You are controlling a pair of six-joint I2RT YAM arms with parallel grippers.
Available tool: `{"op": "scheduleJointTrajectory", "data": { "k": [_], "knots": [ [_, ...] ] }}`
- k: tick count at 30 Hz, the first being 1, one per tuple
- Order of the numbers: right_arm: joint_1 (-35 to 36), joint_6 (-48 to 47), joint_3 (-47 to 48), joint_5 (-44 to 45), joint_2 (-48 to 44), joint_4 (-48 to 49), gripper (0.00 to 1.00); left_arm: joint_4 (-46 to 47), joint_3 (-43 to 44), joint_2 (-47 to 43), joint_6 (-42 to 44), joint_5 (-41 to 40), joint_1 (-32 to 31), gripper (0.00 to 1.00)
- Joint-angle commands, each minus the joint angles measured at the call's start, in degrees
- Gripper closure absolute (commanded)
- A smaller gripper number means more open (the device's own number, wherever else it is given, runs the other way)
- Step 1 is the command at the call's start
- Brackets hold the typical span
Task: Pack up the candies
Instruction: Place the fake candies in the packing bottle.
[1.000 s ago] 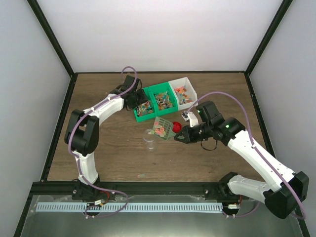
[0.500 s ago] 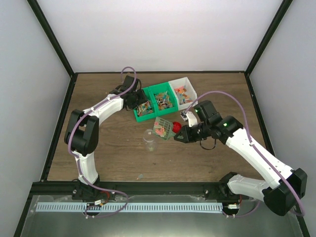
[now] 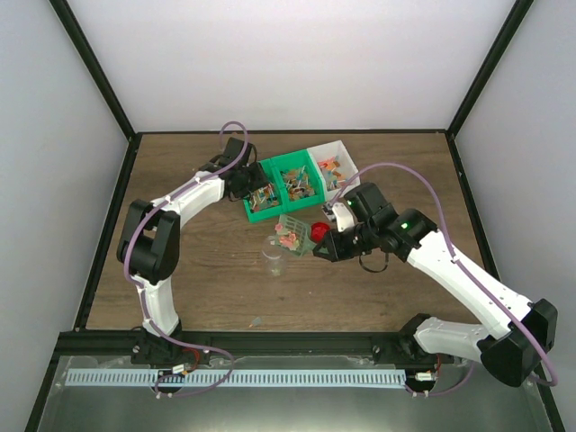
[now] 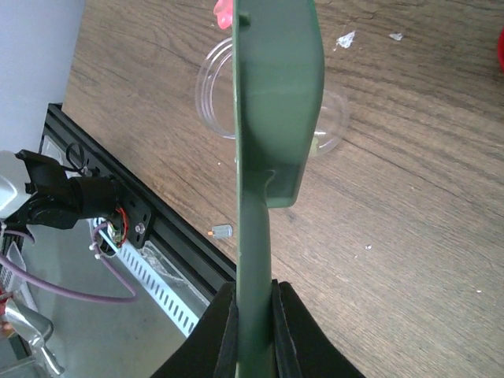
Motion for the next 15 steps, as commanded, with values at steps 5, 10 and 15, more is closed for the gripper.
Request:
{"op": "scheduleJointTrajectory", "data": {
  "k": [5,10,15],
  "knots": [
    [0.7,0.3,4.0,3.9,-0.6,-1.8,0.99,1.0,-0.5,-1.5,0.1,0.8,0.5,0.48],
    [0.6,0.7,3.1,2.8,-1.0,-1.1,0.99,1.2,-1.1,-1.7,-0.1,0.9,0.5,0.48],
    [0.6,0.4,3.9,2.9,-1.1,-1.7,0.99,1.4,-1.6,-1.9,-0.1,1.0,0.5,0.48]
  ]
}}
